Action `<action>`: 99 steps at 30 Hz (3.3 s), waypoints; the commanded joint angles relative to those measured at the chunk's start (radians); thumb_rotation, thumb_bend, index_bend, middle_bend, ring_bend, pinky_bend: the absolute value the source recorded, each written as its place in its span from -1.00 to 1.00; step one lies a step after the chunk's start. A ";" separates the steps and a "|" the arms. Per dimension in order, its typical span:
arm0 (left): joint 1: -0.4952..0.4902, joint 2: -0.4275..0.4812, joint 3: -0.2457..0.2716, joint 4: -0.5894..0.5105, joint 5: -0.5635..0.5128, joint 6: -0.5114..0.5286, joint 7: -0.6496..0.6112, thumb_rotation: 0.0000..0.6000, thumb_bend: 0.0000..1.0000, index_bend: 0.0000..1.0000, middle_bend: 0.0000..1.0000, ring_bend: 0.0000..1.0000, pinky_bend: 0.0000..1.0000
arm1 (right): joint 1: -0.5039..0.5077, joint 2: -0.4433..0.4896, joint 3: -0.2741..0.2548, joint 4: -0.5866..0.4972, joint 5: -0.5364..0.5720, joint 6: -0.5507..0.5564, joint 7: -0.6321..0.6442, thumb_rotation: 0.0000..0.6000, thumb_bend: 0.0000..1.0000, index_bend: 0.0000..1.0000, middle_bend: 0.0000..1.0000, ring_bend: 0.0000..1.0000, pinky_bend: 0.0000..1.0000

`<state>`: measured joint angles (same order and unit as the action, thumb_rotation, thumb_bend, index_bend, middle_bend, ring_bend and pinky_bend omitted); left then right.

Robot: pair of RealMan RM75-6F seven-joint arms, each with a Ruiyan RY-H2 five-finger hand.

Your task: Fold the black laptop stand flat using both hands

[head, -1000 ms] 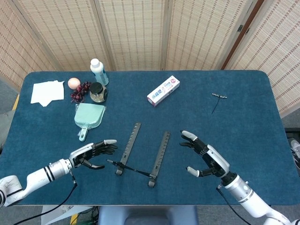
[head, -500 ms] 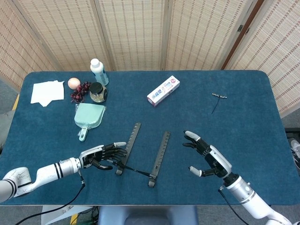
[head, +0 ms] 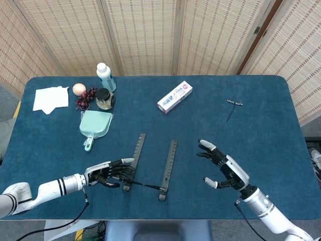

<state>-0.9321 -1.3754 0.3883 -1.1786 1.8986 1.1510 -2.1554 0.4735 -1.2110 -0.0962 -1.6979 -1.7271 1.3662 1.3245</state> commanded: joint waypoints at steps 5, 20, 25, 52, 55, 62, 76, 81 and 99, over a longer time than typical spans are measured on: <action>0.025 0.025 -0.023 -0.015 -0.061 0.037 0.036 1.00 -0.60 -0.94 -0.64 -0.69 -0.60 | 0.015 -0.001 -0.005 0.008 -0.004 -0.049 -0.071 1.00 -0.60 -1.00 -0.96 -1.00 -0.73; 0.170 0.152 -0.088 -0.108 -0.206 0.123 0.253 1.00 -0.60 -0.94 -0.65 -0.69 -0.60 | 0.154 -0.039 0.010 -0.062 0.047 -0.353 -0.382 1.00 -0.80 -1.00 -1.00 -1.00 -0.77; 0.196 0.189 -0.108 -0.140 -0.211 0.141 0.301 1.00 -0.60 -0.93 -0.65 -0.69 -0.61 | 0.178 -0.118 0.053 -0.071 0.128 -0.416 -0.493 1.00 -0.81 -1.00 -1.00 -1.00 -0.77; 0.248 0.254 -0.170 -0.203 -0.192 0.116 0.423 1.00 -0.60 -0.93 -0.66 -0.70 -0.63 | 0.105 -0.356 0.267 -0.001 0.473 -0.280 -0.808 1.00 -0.68 -1.00 -1.00 -1.00 -0.83; 0.245 0.258 -0.186 -0.209 -0.212 0.088 0.477 1.00 -0.60 -0.93 -0.66 -0.70 -0.63 | 0.066 -0.360 0.292 -0.004 0.463 -0.186 -0.837 1.00 -0.68 -1.00 -1.00 -1.00 -0.94; 0.232 0.268 -0.217 -0.240 -0.254 -0.005 0.744 1.00 -0.60 -0.93 -0.65 -0.70 -0.63 | 0.039 -0.255 0.263 0.019 0.324 -0.134 -0.909 1.00 -0.68 -1.00 -1.00 -1.00 -0.97; 0.269 0.209 -0.301 -0.286 -0.379 -0.078 1.364 1.00 -0.60 -0.92 -0.65 -0.70 -0.63 | 0.130 -0.176 0.161 0.260 0.135 -0.276 -1.172 1.00 -0.80 -1.00 -1.00 -1.00 -0.97; 0.274 0.155 -0.318 -0.265 -0.400 -0.098 1.586 1.00 -0.60 -0.92 -0.65 -0.70 -0.64 | 0.123 -0.232 0.164 0.305 0.166 -0.277 -1.268 1.00 -0.81 -1.00 -1.00 -1.00 -0.98; 0.275 -0.058 -0.361 -0.077 -0.361 -0.094 1.859 1.00 -0.60 -1.00 -0.77 -0.74 -0.68 | 0.177 -0.407 0.207 0.431 0.263 -0.349 -1.434 1.00 -0.90 -1.00 -1.00 -1.00 -0.98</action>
<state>-0.6513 -1.4208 0.0303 -1.2660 1.5321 1.0666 -0.2972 0.6436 -1.6099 0.1092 -1.2741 -1.4641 1.0223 -0.1030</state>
